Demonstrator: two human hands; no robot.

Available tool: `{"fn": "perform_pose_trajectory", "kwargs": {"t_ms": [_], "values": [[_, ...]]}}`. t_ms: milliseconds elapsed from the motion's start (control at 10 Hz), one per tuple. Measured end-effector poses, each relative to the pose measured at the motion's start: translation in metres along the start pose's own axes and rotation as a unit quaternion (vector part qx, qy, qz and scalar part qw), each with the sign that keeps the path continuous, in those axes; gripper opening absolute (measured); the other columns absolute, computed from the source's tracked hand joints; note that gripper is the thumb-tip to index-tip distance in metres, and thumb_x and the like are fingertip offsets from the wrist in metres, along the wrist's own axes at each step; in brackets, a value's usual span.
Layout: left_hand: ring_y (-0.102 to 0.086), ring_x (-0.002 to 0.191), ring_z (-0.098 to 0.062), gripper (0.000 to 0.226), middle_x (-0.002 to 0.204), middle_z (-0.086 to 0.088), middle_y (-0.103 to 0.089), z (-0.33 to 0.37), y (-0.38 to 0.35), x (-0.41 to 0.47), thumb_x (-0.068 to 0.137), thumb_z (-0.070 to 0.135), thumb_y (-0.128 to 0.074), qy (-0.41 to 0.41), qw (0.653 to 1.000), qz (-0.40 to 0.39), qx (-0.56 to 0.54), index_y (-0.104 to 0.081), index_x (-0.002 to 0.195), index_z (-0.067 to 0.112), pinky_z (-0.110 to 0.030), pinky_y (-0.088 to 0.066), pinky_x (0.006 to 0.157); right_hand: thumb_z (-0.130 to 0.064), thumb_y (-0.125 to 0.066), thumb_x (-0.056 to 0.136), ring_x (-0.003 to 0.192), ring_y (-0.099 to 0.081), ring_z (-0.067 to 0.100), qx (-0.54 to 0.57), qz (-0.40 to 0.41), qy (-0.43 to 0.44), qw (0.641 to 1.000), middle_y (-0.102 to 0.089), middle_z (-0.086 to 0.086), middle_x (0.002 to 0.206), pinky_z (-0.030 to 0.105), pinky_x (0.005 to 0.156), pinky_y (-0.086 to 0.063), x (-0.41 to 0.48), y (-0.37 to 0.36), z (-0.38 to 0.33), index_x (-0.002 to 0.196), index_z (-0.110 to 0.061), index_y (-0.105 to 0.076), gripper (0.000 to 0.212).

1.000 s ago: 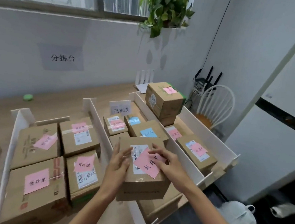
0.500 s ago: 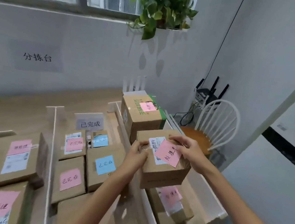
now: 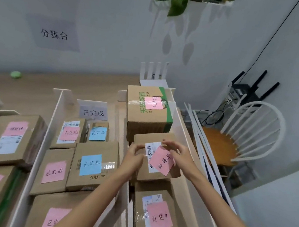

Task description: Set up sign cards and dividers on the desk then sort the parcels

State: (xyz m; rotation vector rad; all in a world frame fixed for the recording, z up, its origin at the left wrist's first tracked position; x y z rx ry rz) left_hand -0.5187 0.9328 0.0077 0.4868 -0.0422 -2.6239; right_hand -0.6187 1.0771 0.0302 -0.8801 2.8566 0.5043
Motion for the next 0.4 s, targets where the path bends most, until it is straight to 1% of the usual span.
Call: {"fn": "perform_pose_trajectory", "kwargs": {"t_ms": [100, 200, 300, 400], "values": [[-0.060, 0.101, -0.011, 0.031, 0.126, 0.002, -0.054, -0.019, 0.001, 0.013, 0.093, 0.014, -0.050, 0.036, 0.999, 0.007, 0.019, -0.049, 0.121, 0.026, -0.033, -0.056, 0.081, -0.009, -0.051, 0.094, 0.093, -0.065, 0.007, -0.004, -0.012, -0.011, 1.000, -0.059, -0.010, 0.118, 0.027, 0.069, -0.057, 0.009, -0.006, 0.015, 0.111, -0.023, -0.061, 0.024], [-0.052, 0.105, -0.003, 0.030, 0.131, 0.005, -0.051, -0.026, 0.003, 0.020, 0.094, 0.015, -0.046, 0.026, 0.997, 0.021, 0.066, -0.049, 0.122, 0.027, -0.028, -0.049, 0.089, -0.011, -0.053, 0.093, 0.093, -0.065, 0.009, -0.013, -0.042, -0.023, 0.999, -0.053, -0.014, 0.121, 0.021, 0.064, -0.055, 0.016, -0.017, 0.026, 0.111, -0.025, -0.061, 0.024], [-0.053, 0.101, -0.006, 0.032, 0.130, 0.000, -0.052, -0.029, 0.011, 0.019, 0.094, 0.009, -0.042, 0.036, 0.994, 0.017, 0.102, -0.052, 0.123, 0.020, -0.024, -0.047, 0.088, -0.005, -0.048, 0.094, 0.104, -0.061, 0.014, -0.106, -0.063, -0.029, 0.992, -0.053, -0.004, 0.128, 0.016, 0.055, -0.051, 0.032, -0.018, 0.036, 0.108, -0.023, -0.063, 0.028], [-0.054, 0.098, -0.004, 0.033, 0.128, 0.000, -0.053, -0.031, 0.022, 0.006, 0.095, 0.009, -0.041, 0.049, 0.994, -0.017, 0.098, -0.054, 0.124, 0.019, -0.011, -0.047, 0.071, -0.009, -0.045, 0.094, 0.121, -0.050, 0.021, -0.210, -0.048, -0.007, 0.977, -0.053, 0.001, 0.133, 0.031, 0.075, -0.056, 0.039, -0.019, 0.039, 0.107, -0.026, -0.064, 0.028]]}}
Point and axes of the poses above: each hand's wrist, its own x-axis towards the middle knuckle, its own y-axis out of the back of the hand, z = x × y, the point moved 8 cm from there along x, towards the middle knuckle
